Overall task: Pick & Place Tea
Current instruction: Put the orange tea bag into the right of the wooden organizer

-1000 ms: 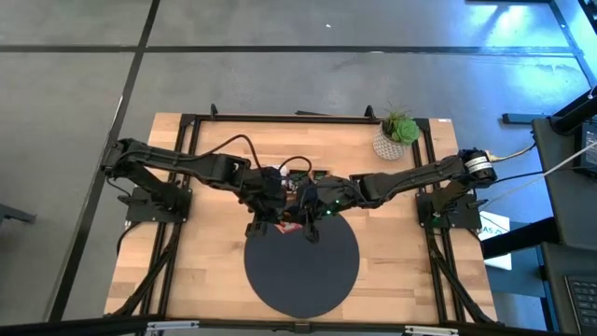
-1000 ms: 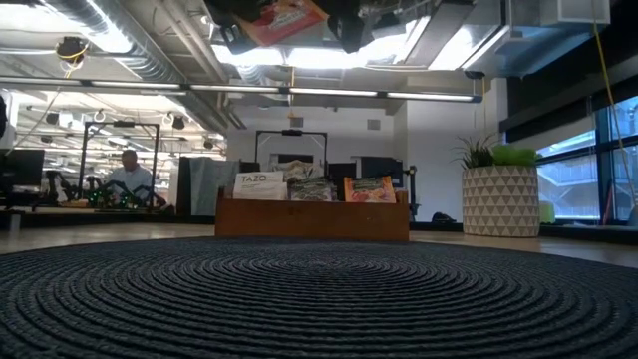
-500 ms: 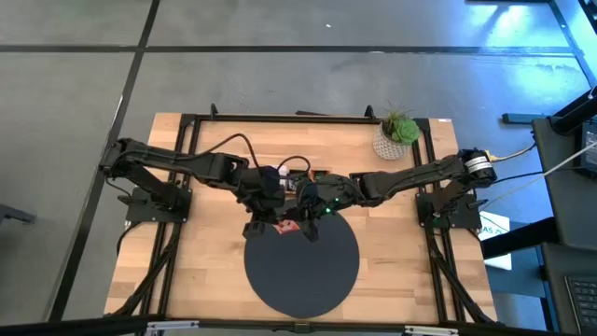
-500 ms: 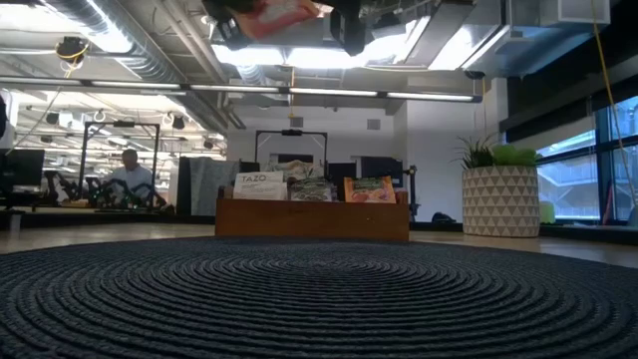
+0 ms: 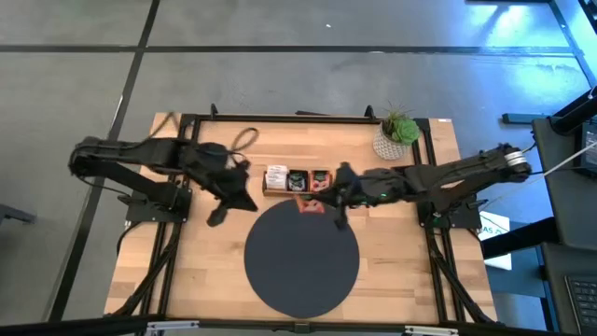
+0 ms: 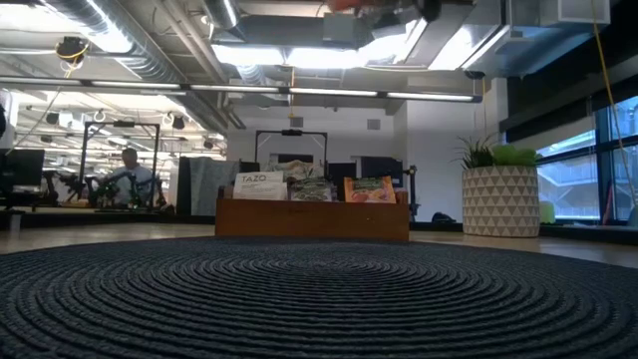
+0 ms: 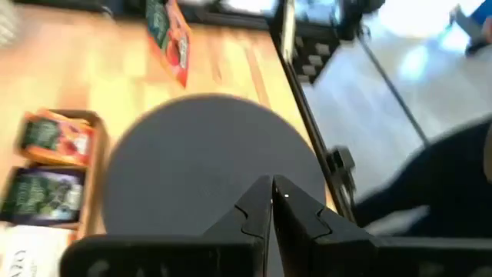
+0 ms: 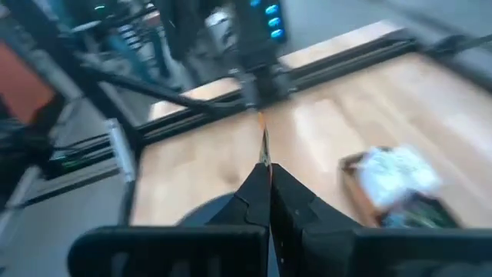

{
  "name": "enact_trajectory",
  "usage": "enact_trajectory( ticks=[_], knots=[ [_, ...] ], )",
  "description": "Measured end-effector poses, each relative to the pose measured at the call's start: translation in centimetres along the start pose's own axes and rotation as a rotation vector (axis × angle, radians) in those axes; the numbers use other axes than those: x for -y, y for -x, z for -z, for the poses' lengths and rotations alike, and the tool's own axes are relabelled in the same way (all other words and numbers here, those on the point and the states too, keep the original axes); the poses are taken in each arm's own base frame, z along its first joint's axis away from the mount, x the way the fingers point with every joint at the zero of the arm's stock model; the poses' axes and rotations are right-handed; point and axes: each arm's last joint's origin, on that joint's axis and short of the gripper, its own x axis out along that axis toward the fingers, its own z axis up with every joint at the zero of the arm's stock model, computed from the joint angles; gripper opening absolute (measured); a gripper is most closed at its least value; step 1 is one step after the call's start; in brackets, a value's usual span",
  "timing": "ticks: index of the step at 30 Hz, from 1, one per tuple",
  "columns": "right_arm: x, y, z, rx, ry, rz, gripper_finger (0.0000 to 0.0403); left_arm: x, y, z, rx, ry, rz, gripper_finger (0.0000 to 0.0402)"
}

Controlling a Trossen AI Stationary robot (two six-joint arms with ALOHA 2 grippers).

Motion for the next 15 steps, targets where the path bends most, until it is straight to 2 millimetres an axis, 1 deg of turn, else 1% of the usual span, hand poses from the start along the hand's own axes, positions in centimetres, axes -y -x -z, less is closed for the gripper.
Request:
enact_trajectory(
  ticks=[2,3,5,8,11,13,15],
  knots=[
    [0.5,1.0,0.8,0.052,-0.003,0.056,0.0002,0.0,1.0,0.5,0.085,0.007,-0.026,0.0011],
    [0.9,1.4,1.5,0.065,-0.001,0.086,0.0002,0.0,1.2,0.9,0.116,0.008,-0.028,0.0012],
    [1.8,1.6,2.8,0.133,-0.010,0.113,0.0002,0.1,1.7,1.5,0.213,-0.012,-0.009,0.0014],
    [3.5,1.0,5.6,0.201,0.018,0.116,0.0001,0.0,2.0,2.4,0.354,-0.036,0.026,0.0015],
    [5.6,-0.1,8.4,0.220,0.052,0.144,0.0001,-0.3,1.8,3.2,0.445,-0.047,0.030,0.0012],
    [7.3,-0.6,10.4,0.193,0.057,0.187,0.0002,-0.6,1.7,3.7,0.464,-0.032,0.032,0.0011],
    [8.6,-1.1,11.6,0.193,0.031,0.219,0.0003,-0.8,1.7,3.8,0.497,-0.008,0.036,0.0010]
  ],
)
